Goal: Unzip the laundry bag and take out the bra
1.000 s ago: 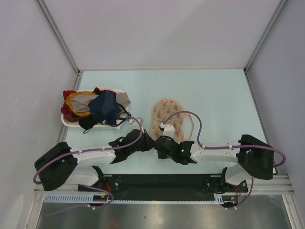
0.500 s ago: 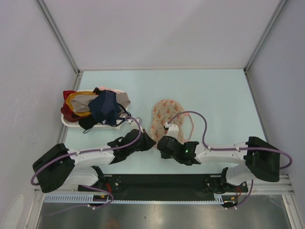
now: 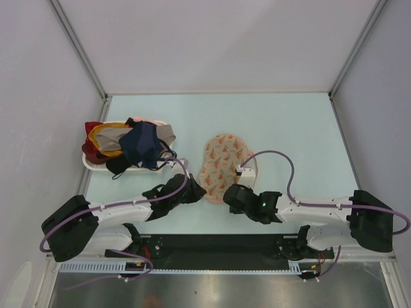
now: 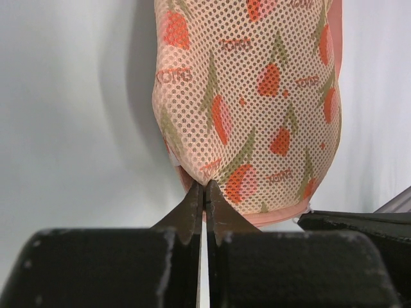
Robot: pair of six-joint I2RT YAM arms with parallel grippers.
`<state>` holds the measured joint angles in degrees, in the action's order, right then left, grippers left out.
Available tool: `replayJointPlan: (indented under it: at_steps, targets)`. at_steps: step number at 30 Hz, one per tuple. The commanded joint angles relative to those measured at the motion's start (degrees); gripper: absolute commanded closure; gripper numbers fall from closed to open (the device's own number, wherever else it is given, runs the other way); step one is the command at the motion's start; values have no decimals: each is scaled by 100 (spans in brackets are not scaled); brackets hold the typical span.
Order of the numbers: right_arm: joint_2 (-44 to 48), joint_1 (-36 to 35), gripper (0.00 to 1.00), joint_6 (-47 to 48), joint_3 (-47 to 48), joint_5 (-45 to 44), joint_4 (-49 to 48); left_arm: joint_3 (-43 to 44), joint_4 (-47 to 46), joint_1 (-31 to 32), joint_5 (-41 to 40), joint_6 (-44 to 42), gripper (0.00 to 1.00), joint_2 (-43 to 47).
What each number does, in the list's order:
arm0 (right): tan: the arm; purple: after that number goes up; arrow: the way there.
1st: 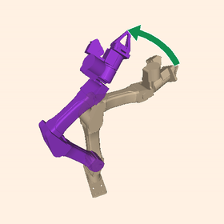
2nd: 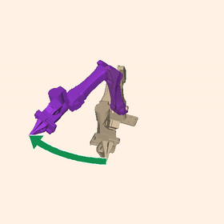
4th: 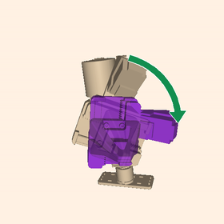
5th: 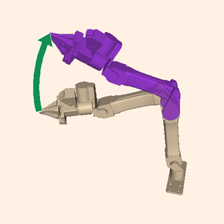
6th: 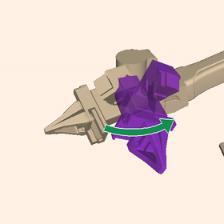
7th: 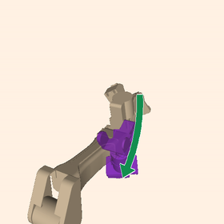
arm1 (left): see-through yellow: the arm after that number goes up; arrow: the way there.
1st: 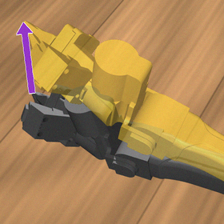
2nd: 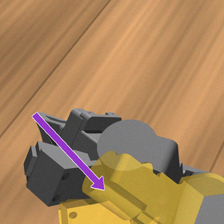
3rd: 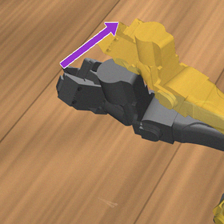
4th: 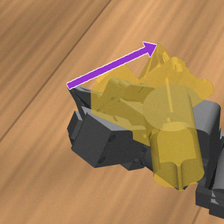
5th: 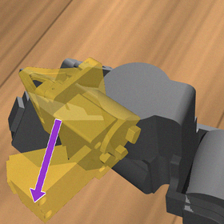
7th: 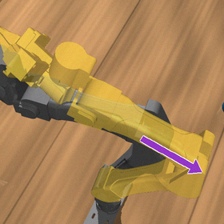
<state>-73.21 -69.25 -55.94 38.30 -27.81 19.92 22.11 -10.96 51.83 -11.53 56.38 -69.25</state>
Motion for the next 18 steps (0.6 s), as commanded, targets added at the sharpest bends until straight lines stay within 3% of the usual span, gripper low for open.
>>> replayJointPlan:
  at_steps: [1,11,18]
  targets:
    - [246,87,100,-31,-60,-295,346,-23,85,-130,-297,-233,100,132]
    - [26,-53,100,48,54,-49,39,259,182,-244,-341,-575,100,17]
    - [-439,-334,100,276,441,118,-164,461,191,-735,-306,-953,100,-132]
